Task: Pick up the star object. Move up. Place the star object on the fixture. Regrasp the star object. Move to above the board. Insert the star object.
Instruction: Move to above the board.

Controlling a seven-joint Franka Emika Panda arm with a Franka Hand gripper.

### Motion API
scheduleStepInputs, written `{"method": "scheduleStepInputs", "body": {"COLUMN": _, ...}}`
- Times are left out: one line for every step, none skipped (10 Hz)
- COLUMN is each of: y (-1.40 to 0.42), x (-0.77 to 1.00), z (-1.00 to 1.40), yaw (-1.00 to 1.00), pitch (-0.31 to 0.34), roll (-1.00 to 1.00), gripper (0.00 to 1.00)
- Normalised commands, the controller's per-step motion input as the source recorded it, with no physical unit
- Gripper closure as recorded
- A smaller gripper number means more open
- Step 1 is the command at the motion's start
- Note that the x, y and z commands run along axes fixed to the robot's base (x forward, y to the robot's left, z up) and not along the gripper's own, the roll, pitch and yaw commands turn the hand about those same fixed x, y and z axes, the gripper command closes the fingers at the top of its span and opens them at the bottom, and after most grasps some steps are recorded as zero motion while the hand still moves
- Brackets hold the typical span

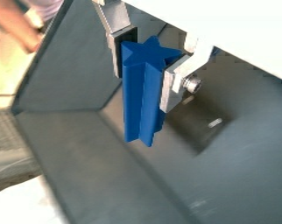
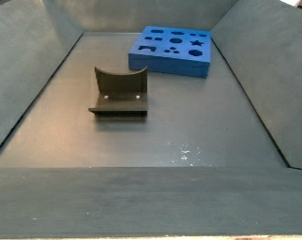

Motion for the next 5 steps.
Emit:
{"method": "scheduleStepInputs", "body": {"y": -1.0, "x": -0.56, "z": 0.08, "yaw": -0.18, "pitch": -0.011, "roll": -1.0, "gripper": 1.0}}
{"method": "scheduleStepInputs", "body": {"y": -1.0, "x": -0.56, "z": 0.09, "yaw": -0.19, "pitch": -0.001, "roll": -1.0, "gripper": 1.0}}
{"method": "scheduleStepInputs", "body": {"y": -1.0, "x": -0.57, "z": 0.09, "yaw": -0.19, "pitch": 0.009, "roll": -1.0, "gripper": 1.0}}
{"method": "scheduleStepInputs", "body": {"y": -1.0, "x": -0.58, "z": 0.09, "yaw": -0.19, "pitch": 0.014, "roll": -1.0, "gripper": 1.0}}
{"method": "scheduleStepInputs", "body": {"y": -1.0, "x": -0.59, "z": 0.08, "yaw": -0.18, "pitch": 0.019, "roll": -1.0, "gripper": 1.0}}
